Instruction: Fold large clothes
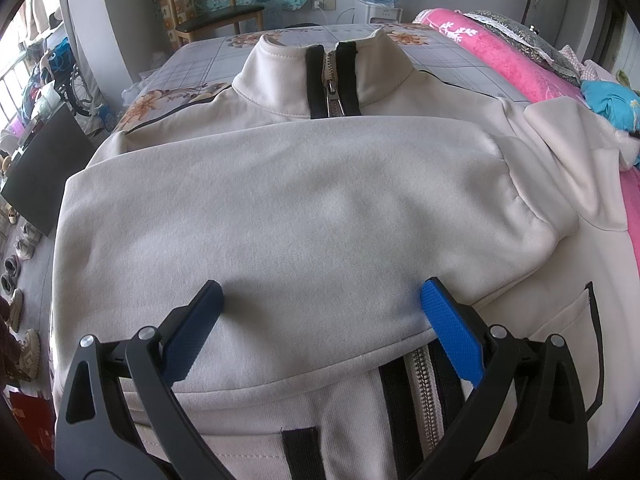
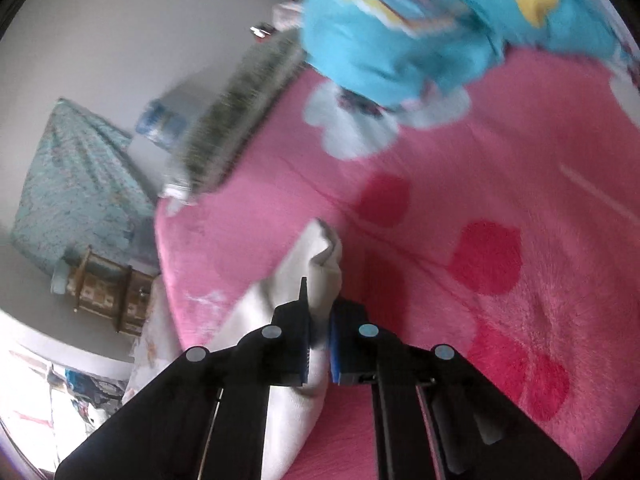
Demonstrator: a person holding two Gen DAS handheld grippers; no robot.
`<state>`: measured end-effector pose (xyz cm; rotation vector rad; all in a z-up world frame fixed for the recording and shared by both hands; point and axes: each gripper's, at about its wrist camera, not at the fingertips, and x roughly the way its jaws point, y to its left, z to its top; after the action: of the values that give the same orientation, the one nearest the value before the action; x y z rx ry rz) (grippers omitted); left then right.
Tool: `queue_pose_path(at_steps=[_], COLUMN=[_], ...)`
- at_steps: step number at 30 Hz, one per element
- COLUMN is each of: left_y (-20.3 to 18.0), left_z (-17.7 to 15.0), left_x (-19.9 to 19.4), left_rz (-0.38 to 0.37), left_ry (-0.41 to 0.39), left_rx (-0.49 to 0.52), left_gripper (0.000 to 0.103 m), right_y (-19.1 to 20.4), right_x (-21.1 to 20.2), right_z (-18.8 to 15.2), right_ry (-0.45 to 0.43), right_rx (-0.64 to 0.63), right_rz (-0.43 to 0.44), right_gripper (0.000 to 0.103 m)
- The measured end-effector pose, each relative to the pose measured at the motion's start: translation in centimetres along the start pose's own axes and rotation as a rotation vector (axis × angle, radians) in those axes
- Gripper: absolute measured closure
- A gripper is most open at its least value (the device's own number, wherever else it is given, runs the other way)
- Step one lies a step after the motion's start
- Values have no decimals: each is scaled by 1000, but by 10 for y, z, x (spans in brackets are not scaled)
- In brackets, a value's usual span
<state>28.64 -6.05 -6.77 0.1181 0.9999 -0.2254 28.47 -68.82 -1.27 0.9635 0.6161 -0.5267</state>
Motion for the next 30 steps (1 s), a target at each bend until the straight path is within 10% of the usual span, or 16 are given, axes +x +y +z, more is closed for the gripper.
queue_pose_path(at_steps=[20,30], left_y=[34,108], left_z=[-7,-46], left_x=[-55,-55], left_rz=[-11,-43], left_ry=[-106,-26], left_rx=[-41,-153], left_gripper=[9,64], right_y=[211,312], right_x=[-155,-184], right_z=[-70,-187], right_ry=[-186,-142], right_rx=[-465,-688], right_rz=[270,437], right_gripper=[95,95])
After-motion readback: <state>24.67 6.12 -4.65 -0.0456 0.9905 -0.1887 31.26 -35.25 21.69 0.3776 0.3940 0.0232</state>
